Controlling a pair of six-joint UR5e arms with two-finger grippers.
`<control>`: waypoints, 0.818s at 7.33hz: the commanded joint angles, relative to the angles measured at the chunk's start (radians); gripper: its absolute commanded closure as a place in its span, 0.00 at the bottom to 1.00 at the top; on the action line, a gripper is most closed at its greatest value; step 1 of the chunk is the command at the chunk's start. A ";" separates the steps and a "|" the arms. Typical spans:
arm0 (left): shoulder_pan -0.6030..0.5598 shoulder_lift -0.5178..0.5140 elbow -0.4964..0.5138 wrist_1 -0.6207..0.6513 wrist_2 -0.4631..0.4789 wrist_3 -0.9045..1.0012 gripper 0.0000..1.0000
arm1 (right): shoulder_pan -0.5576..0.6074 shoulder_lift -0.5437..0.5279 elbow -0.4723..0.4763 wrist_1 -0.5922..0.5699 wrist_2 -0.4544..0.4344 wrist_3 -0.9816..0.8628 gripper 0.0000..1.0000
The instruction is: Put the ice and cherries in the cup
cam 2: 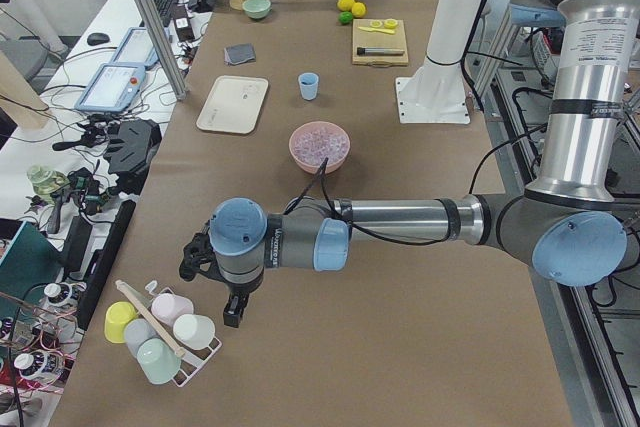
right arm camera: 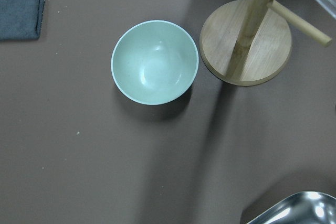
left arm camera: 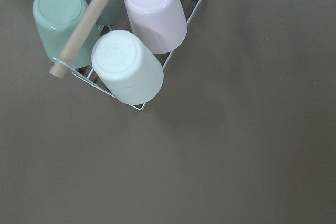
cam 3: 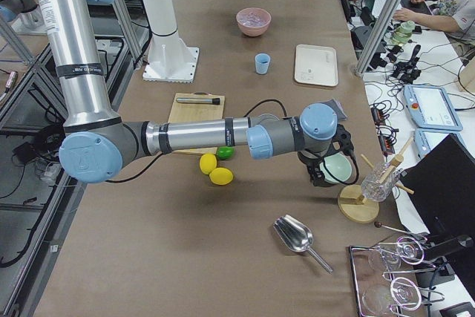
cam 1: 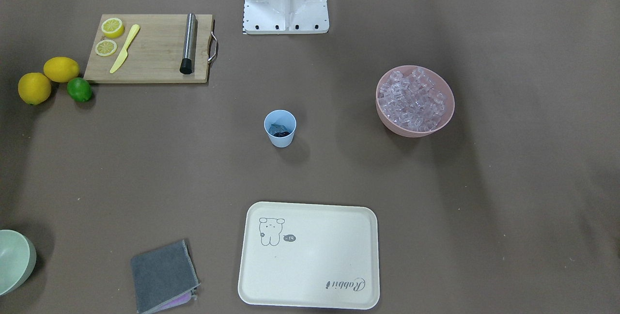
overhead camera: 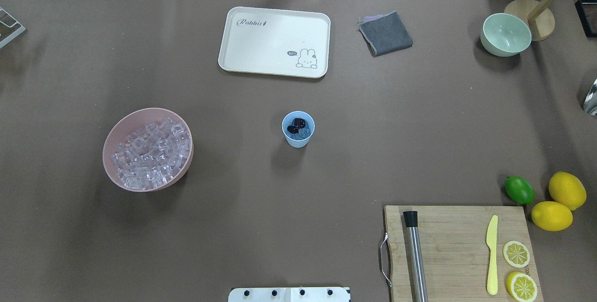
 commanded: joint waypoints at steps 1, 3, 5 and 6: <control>0.002 0.003 0.022 -0.124 0.072 -0.012 0.02 | -0.019 0.036 -0.012 -0.023 -0.047 0.011 0.01; 0.010 -0.009 0.063 -0.137 0.085 -0.013 0.02 | -0.044 0.039 -0.007 -0.044 -0.056 0.011 0.01; 0.011 -0.012 0.087 -0.137 0.059 -0.015 0.02 | -0.053 0.050 0.026 -0.149 -0.114 0.010 0.01; 0.010 -0.015 0.096 -0.137 0.059 -0.015 0.02 | -0.073 0.064 0.063 -0.202 -0.171 0.010 0.01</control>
